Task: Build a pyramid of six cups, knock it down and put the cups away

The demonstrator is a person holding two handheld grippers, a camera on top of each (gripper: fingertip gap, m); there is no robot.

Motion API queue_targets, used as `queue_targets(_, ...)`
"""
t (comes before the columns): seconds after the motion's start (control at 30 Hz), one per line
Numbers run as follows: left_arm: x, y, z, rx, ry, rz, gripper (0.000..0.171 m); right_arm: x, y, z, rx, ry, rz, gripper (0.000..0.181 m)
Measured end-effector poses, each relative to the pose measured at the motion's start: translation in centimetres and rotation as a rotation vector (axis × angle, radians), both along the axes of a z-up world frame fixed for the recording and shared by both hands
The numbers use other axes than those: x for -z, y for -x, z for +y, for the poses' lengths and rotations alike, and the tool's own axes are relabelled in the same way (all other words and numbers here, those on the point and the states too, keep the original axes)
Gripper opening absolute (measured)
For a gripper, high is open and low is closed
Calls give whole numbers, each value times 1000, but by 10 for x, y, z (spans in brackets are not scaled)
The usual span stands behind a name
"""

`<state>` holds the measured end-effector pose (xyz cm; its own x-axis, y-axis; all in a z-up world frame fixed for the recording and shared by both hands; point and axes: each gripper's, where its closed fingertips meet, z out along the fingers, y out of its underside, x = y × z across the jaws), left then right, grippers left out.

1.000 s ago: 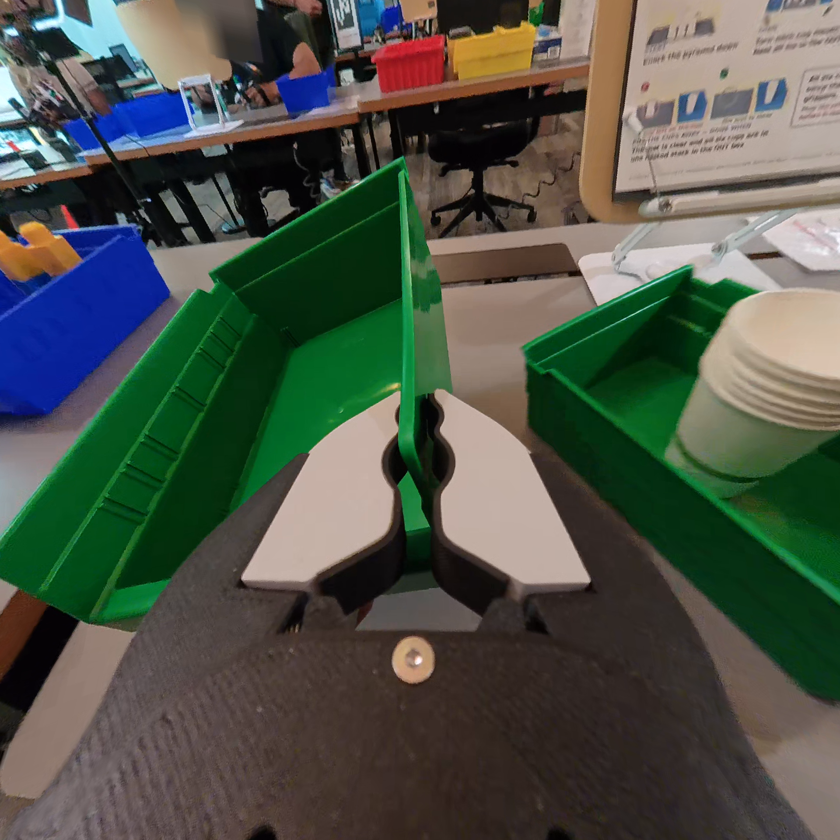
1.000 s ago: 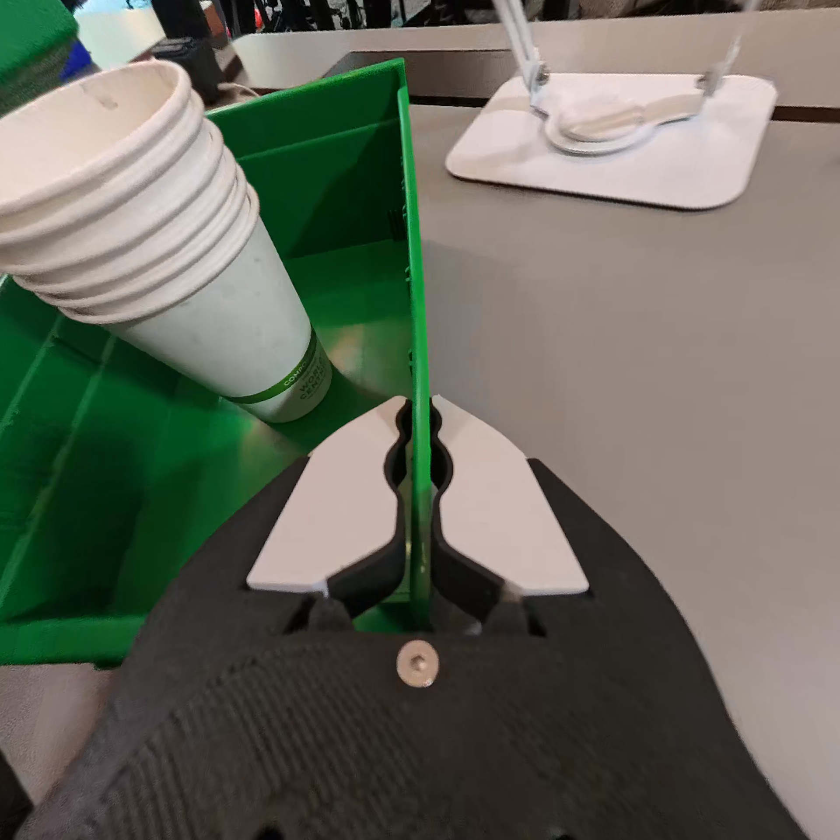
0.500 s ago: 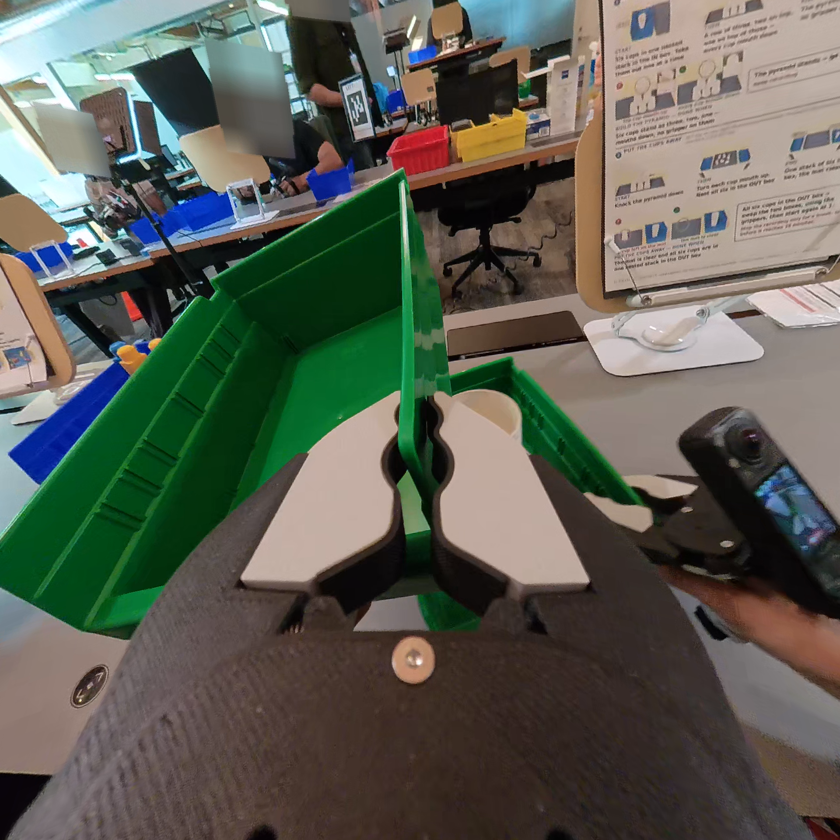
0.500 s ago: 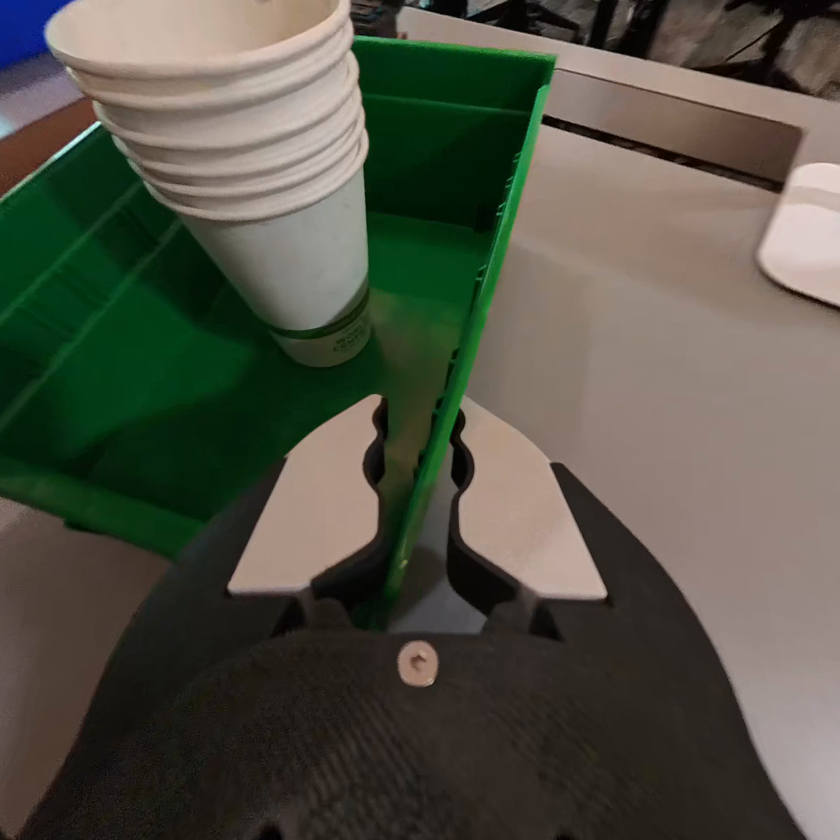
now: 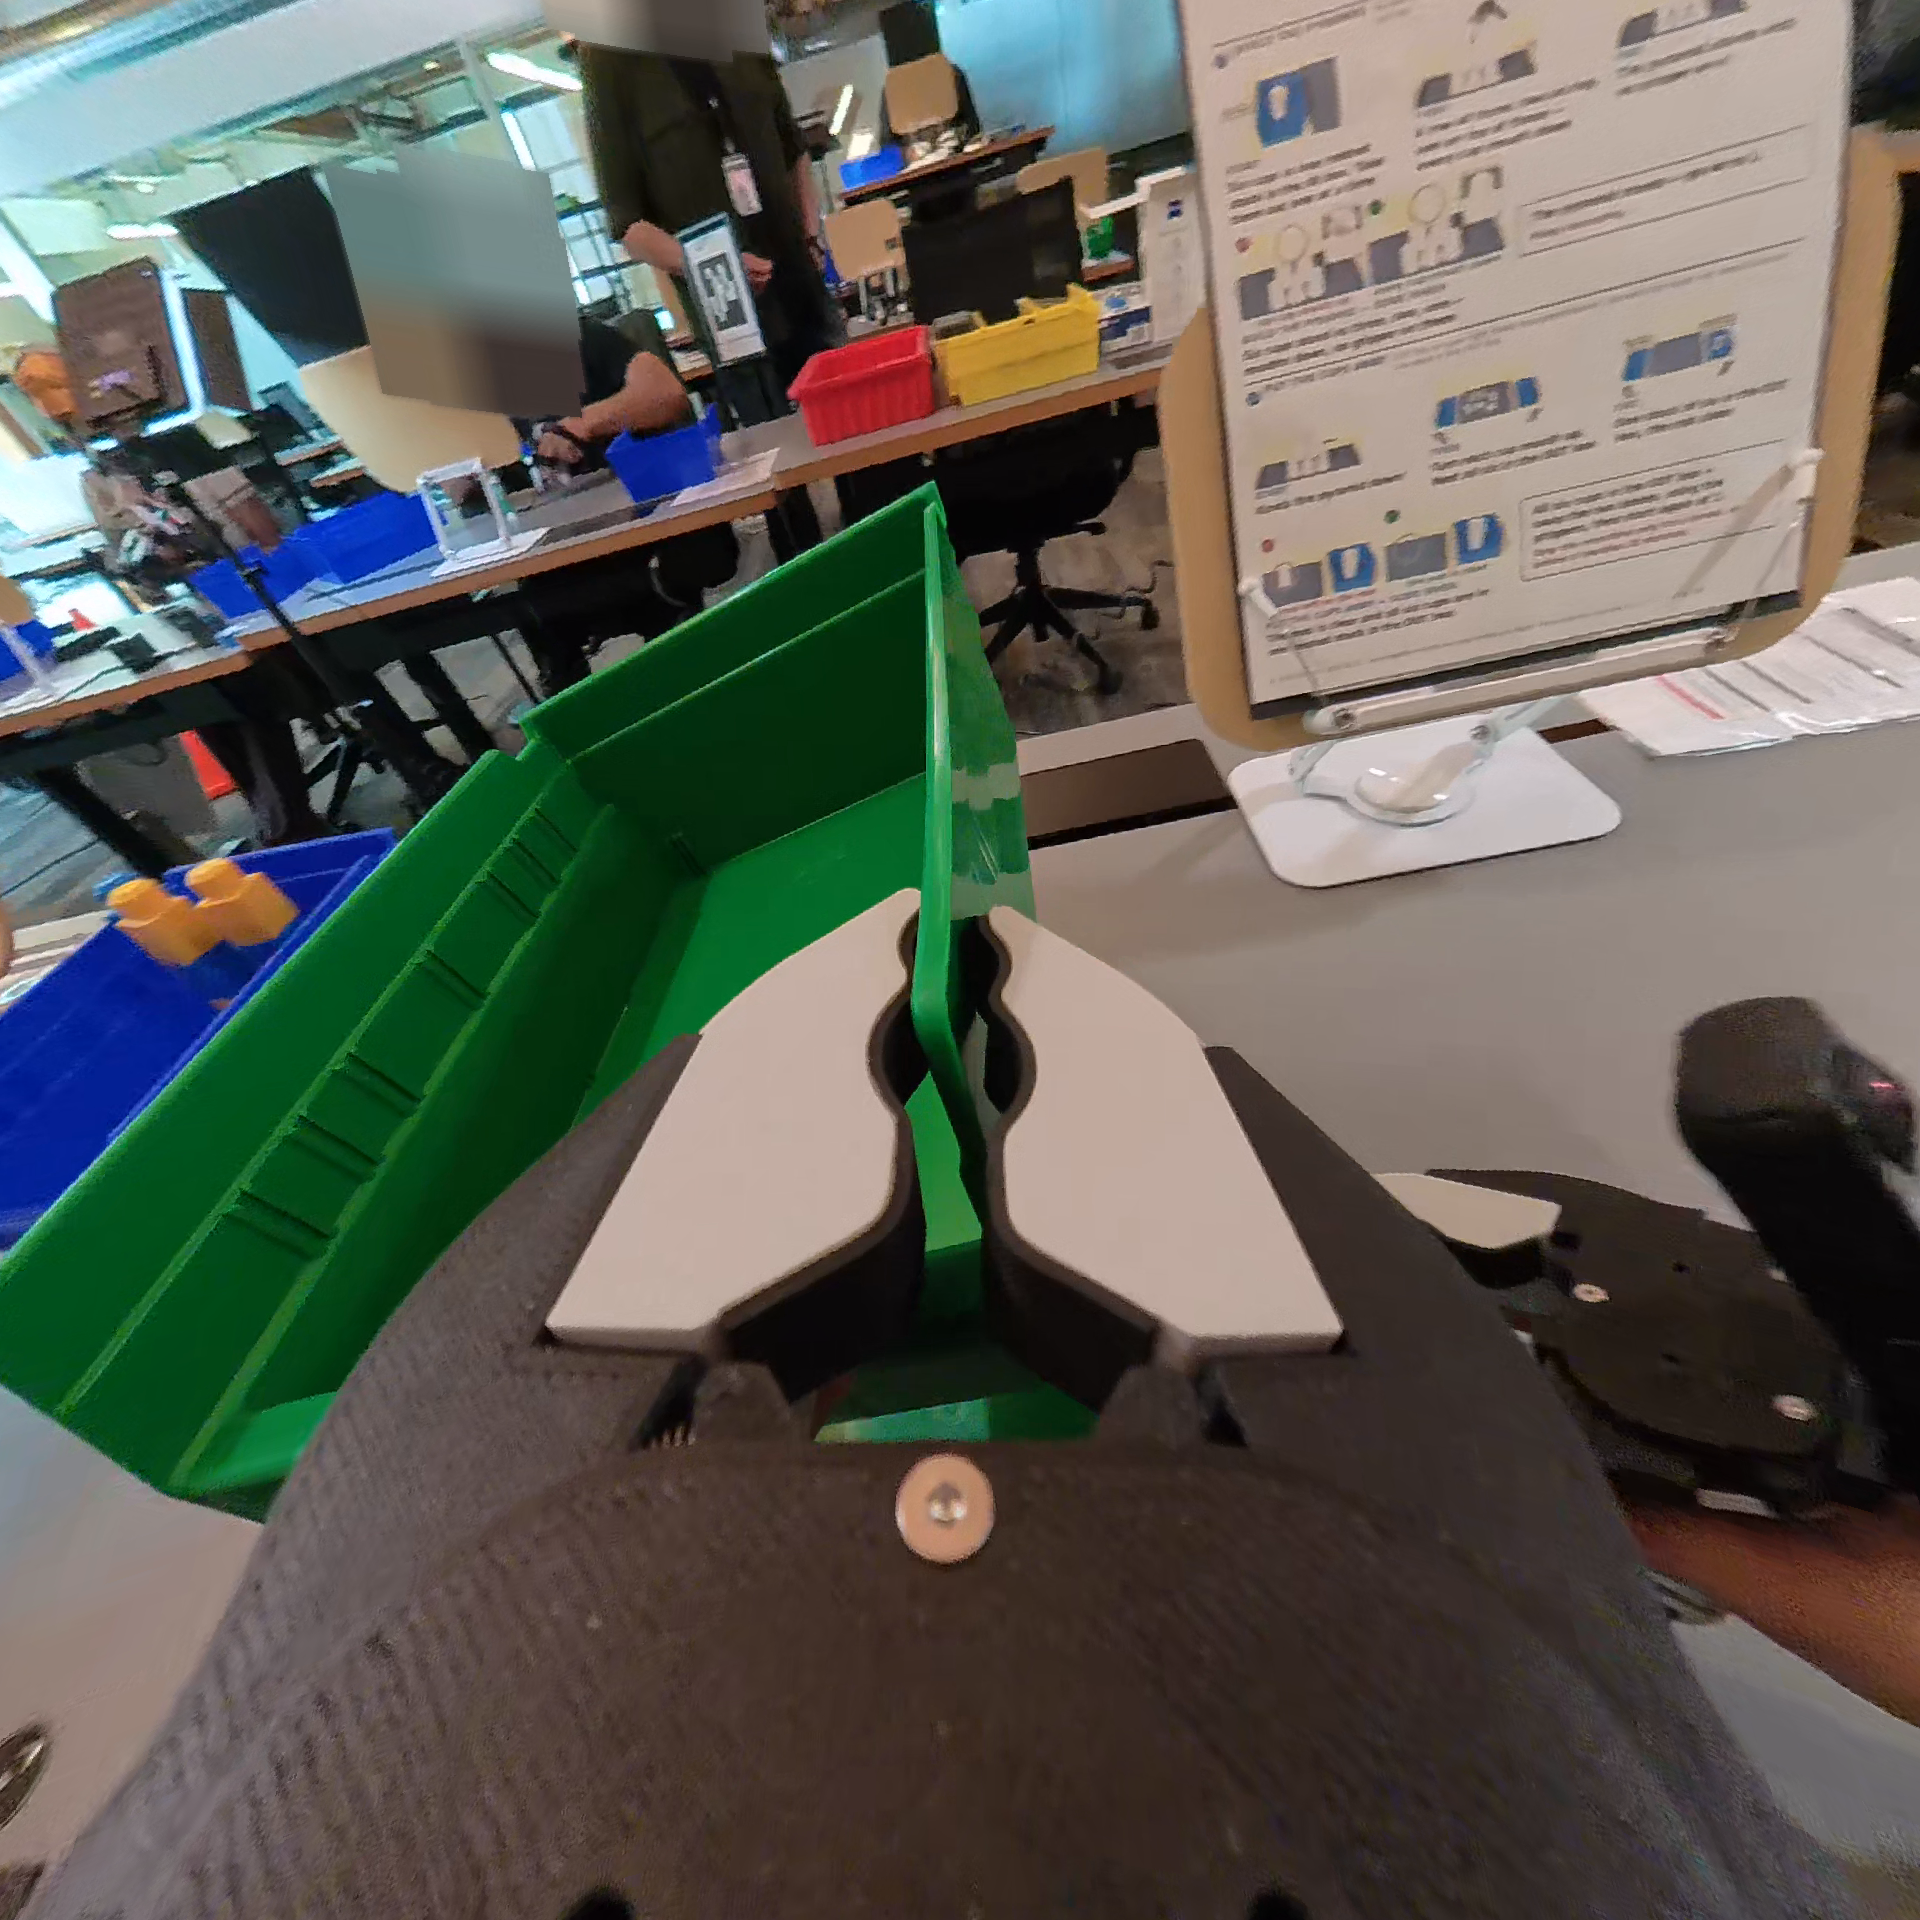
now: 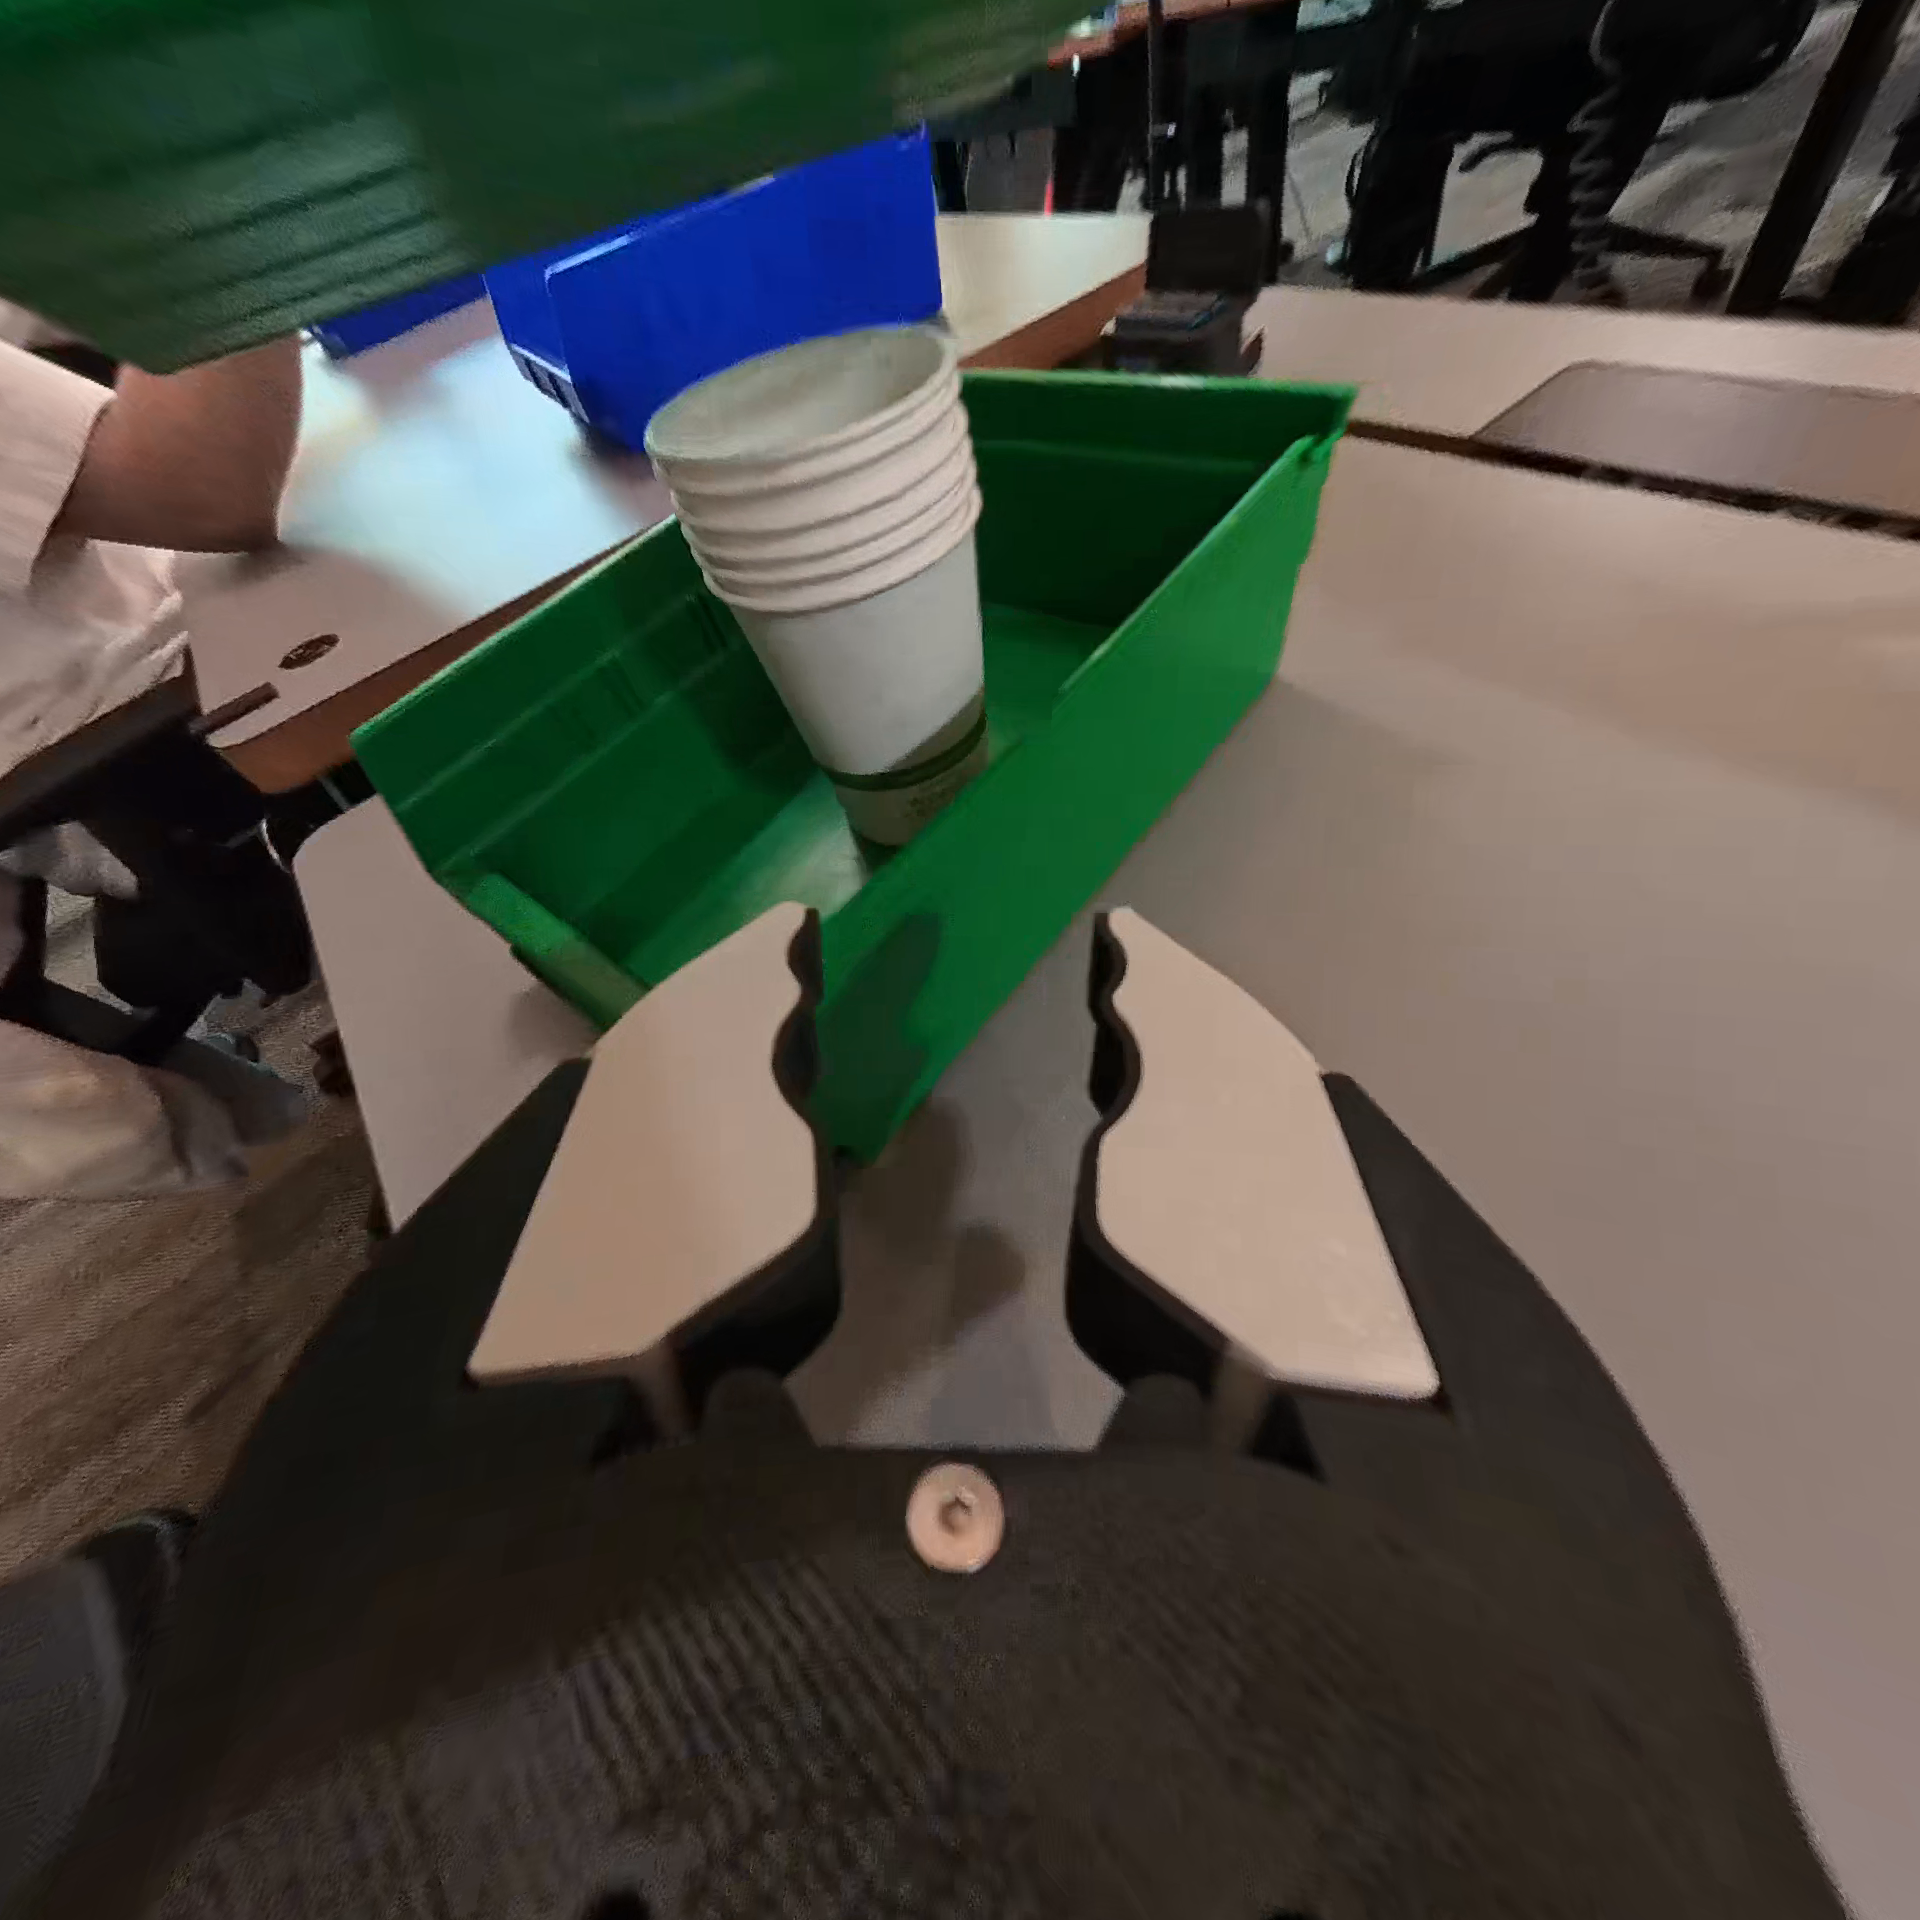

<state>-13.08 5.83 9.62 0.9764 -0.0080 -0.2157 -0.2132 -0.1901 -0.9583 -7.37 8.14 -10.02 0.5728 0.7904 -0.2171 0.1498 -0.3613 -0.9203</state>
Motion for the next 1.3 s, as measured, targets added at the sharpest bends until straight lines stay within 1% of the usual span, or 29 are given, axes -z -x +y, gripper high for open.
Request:
queue_targets(0.07,-3,-24,7,38,7,10,4,-12,-37,0,18,-47,-5,55)
queue_targets(0.13,-4,-56,13,89,9,40,4,-21,-84,4,65,-103,-24,57)
queue_targets(0.23,5,-116,17,181,15,71,4,-29,-172,16,187,-145,-33,58)
queue_targets(0.33,25,-182,16,286,30,44,4,-29,-267,27,344,-128,-20,58)
queue_targets(0.4,43,-224,9,359,44,-9,4,-20,-327,29,450,-81,6,58)
queue_targets(0.43,53,-245,4,394,57,-30,4,-11,-356,28,504,-62,17,54)
queue_targets(0.47,65,-266,-2,428,72,-43,5,-1,-383,28,563,-44,27,46)
queue_targets(0.53,86,-304,-13,494,101,-66,5,24,-424,25,628,50,21,46)
queue_targets(0.57,96,-321,-18,528,121,-71,5,31,-439,25,646,100,31,47)
queue_targets(0.6,105,-336,-21,557,142,-74,5,32,-450,25,661,128,63,49)
queue_targets(0.7,129,-373,-24,630,213,-83,5,23,-474,28,724,145,181,50)
queue_targets(0.8,141,-402,-23,673,202,-30,5,26,-495,26,792,145,175,49)
queue_targets(0.87,152,-420,-21,706,197,-33,4,28,-502,22,816,150,169,47)
queue_targets(1.03,195,-470,-9,761,195,-7,5,37,-508,6,848,172,134,48)
queue_targets(1.1,202,-488,-7,772,170,17,5,39,-521,-2,893,157,90,48)
queue_targets(1.17,206,-506,-9,795,176,25,5,37,-540,-11,959,123,55,48)
queue_targets(1.3,212,-531,-9,819,186,33,3,35,-568,-29,1038,132,108,48)
